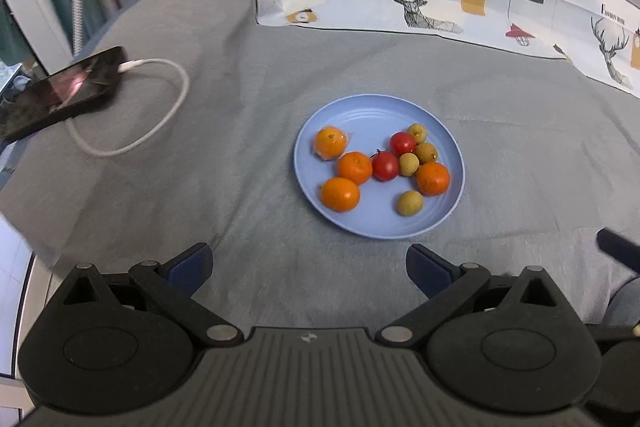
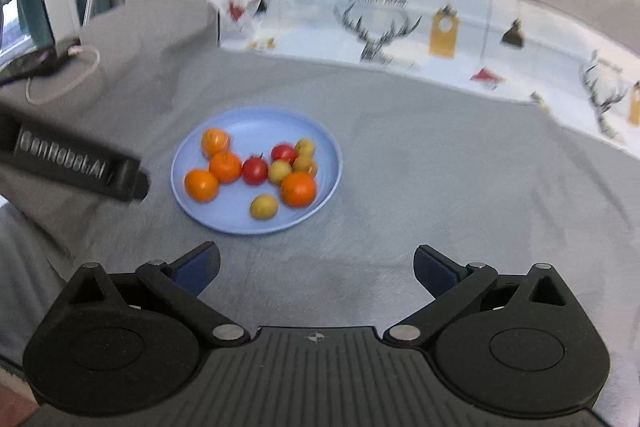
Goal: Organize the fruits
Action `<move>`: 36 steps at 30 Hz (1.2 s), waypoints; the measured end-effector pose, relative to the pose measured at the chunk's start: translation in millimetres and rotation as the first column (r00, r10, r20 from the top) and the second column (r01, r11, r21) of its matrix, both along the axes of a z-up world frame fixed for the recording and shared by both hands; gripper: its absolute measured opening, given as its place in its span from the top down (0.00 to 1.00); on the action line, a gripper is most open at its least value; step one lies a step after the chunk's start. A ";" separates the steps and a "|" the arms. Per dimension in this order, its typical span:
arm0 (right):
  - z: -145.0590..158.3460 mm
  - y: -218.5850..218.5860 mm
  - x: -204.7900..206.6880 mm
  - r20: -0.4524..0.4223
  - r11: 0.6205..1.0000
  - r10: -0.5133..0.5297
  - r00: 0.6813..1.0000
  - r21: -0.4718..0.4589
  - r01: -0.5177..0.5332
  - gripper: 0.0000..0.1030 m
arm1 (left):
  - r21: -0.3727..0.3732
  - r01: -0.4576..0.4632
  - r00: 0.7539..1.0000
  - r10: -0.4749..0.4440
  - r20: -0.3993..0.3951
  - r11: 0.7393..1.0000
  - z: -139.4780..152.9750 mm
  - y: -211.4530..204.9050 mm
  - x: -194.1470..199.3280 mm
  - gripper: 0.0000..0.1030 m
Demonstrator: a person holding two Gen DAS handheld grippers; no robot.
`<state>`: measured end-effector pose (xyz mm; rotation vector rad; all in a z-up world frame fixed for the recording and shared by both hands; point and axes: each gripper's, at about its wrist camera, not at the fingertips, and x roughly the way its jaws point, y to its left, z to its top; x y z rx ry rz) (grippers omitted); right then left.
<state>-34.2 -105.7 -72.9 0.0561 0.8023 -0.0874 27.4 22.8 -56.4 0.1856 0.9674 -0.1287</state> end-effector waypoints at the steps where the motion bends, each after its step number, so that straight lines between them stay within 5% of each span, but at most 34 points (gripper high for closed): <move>1: 4.0 0.1 -4.5 0.020 1.000 -0.007 1.000 -0.006 0.007 0.01 | 0.000 -0.002 1.000 0.002 0.006 1.000 1.4 1.5 -5.2 0.00; 13: 26.1 12.5 -35.9 0.118 0.999 0.018 0.993 -0.043 -0.013 0.01 | 0.018 0.026 0.998 -0.027 0.061 0.999 9.2 1.8 -33.2 0.00; 36: 26.7 15.9 -33.4 0.117 0.998 0.020 0.993 -0.060 -0.013 0.01 | 0.027 0.024 0.998 -0.025 0.066 0.999 10.6 1.6 -28.7 0.00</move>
